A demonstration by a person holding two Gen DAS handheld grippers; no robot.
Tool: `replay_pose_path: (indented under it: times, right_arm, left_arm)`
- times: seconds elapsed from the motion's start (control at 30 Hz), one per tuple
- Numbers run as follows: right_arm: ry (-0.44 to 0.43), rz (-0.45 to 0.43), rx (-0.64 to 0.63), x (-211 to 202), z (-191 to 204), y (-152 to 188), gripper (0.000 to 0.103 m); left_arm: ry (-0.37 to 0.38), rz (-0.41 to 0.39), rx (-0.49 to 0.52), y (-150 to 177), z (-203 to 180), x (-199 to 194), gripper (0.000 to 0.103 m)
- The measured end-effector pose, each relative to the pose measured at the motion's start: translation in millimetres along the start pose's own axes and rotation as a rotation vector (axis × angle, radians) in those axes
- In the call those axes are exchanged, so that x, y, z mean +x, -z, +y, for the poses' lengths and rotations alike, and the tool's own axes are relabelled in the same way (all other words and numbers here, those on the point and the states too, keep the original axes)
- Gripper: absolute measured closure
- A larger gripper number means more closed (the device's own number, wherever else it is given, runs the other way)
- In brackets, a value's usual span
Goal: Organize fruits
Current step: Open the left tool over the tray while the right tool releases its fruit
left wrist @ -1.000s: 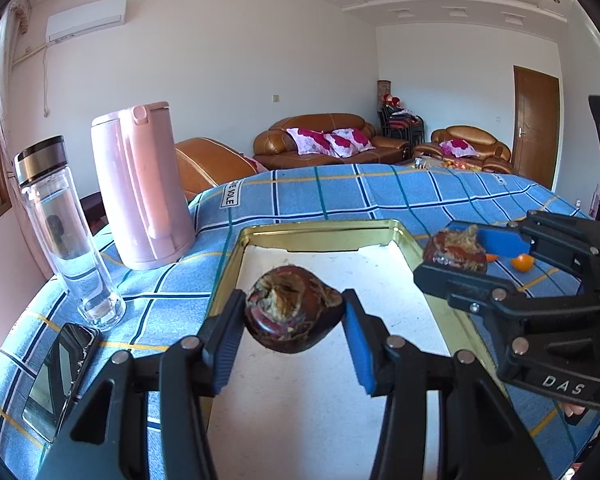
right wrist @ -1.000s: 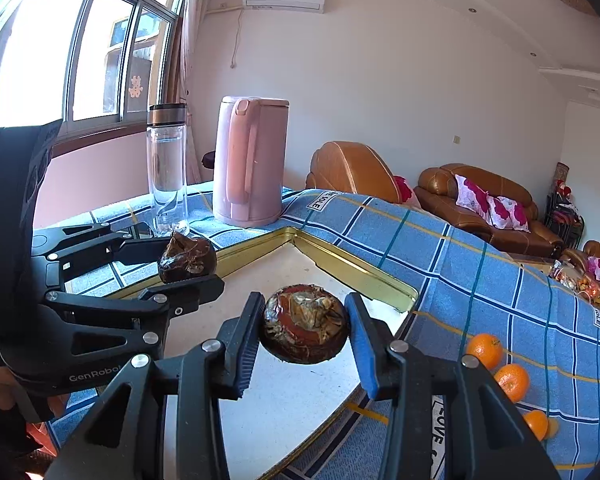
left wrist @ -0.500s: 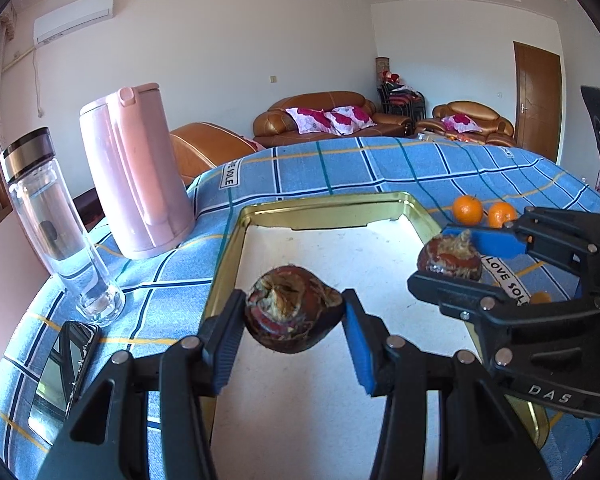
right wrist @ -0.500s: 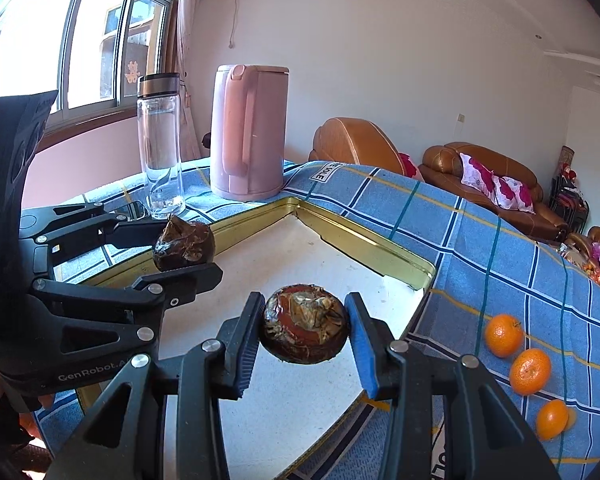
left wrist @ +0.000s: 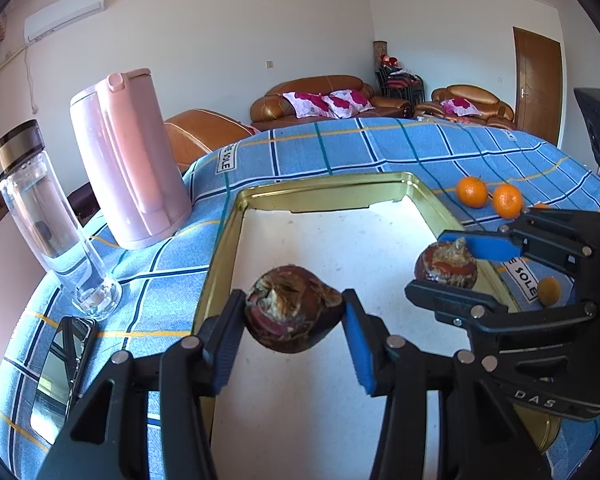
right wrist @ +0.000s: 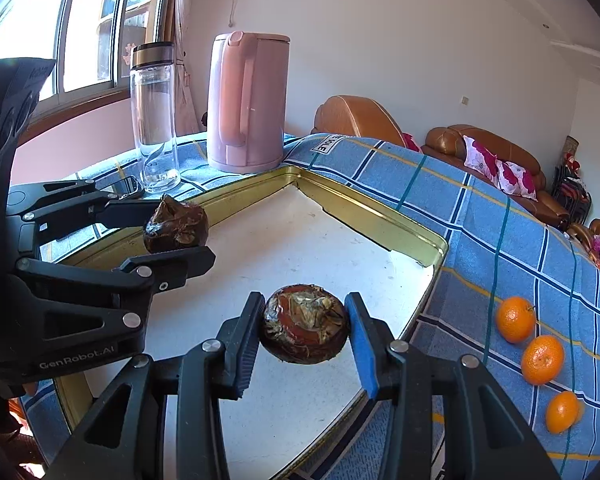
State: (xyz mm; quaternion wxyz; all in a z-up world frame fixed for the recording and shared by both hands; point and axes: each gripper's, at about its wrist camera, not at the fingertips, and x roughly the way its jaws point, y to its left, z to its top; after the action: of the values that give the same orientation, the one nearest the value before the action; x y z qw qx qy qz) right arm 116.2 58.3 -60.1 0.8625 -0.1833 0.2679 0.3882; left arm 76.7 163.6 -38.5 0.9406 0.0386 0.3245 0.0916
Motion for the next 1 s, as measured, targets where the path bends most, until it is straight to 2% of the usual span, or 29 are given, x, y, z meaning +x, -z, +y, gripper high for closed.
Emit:
replay_pose_path:
  times: [0.3,0.43,0.73,0.83,1.0]
  right_arm:
    - [-0.008,0.031,-0.02,7,5,1,0.059]
    - [0.005,0.01,-0.019,4,5,1,0.049]
    - [0.034,-0.044,0.025,-11,-2,4,0.035]
    - [0.037,-0.059,0.042,-16,-5,6,0.032]
    - [0.043,-0.077,0.066,-25,-10,9,0.032]
  left_arm:
    - [-0.005,0.003,0.002,-1,1,1,0.053]
    - [-0.012,-0.008,-0.001,-1,2,-1,0.052]
    - [-0.057,-0.056,-0.058,2,11,-14,0.026]
    - [-0.068,-0.068,-0.063,2,10,-17,0.022]
    - [-0.057,-0.09,-0.071,0,4,-24,0.022]
